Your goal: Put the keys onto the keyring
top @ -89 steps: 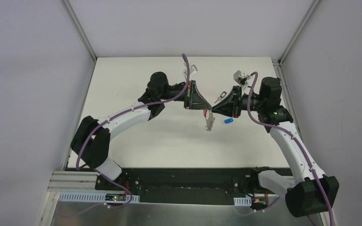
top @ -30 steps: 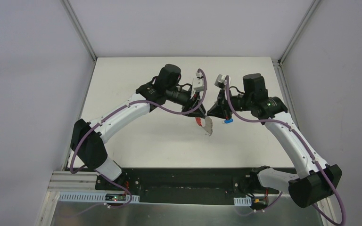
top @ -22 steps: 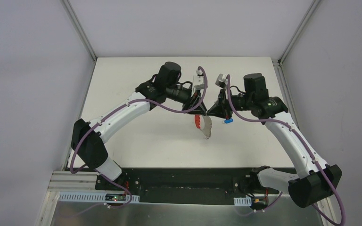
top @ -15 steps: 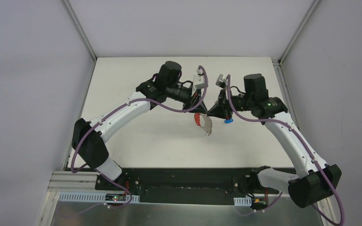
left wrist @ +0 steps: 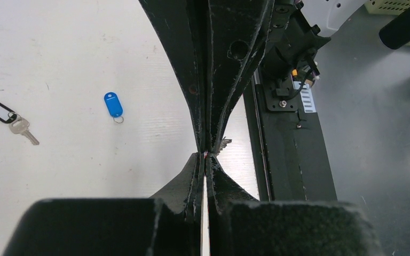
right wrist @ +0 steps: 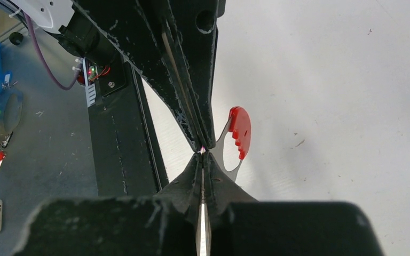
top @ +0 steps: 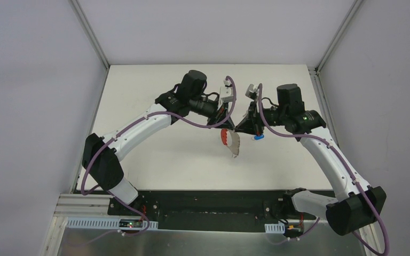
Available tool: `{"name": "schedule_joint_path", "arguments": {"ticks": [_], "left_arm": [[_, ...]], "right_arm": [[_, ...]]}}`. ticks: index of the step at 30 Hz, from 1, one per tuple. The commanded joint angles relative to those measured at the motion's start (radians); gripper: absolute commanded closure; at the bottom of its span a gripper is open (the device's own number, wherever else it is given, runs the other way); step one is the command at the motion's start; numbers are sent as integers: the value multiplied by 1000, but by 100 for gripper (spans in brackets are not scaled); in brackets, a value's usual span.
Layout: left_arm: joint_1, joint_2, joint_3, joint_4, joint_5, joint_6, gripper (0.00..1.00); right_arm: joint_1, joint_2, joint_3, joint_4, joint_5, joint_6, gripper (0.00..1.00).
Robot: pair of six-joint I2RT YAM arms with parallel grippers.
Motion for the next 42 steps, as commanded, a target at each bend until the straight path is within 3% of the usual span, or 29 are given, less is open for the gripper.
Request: {"name": "schedule_joint_path", "arguments": {"ticks": [1, 4, 10, 23, 28, 36, 42], "left_arm": [[-12, 3, 31, -8, 42, 7, 100], [-9, -12, 34, -1, 44, -23, 100], [19, -75, -42, 198, 79, -254, 100], [27, -115, -105, 398, -12, -488, 100], [27, -107, -103, 406, -79, -555, 100], [14, -101, -89, 322, -197, -572, 100], [11, -91, -70, 263, -185, -535, 100]], "right_arm": [[-12, -23, 1, 73, -45, 24, 100], [-34, -43, -25, 116, -74, 66, 98], [-105, -147, -121, 229, -110, 123, 75], [-134, -162, -176, 247, -197, 116, 61], [-133, -140, -176, 296, -189, 166, 66], [-118, -109, -163, 324, -112, 203, 99], [-115, -111, -163, 327, -53, 208, 100]]}}
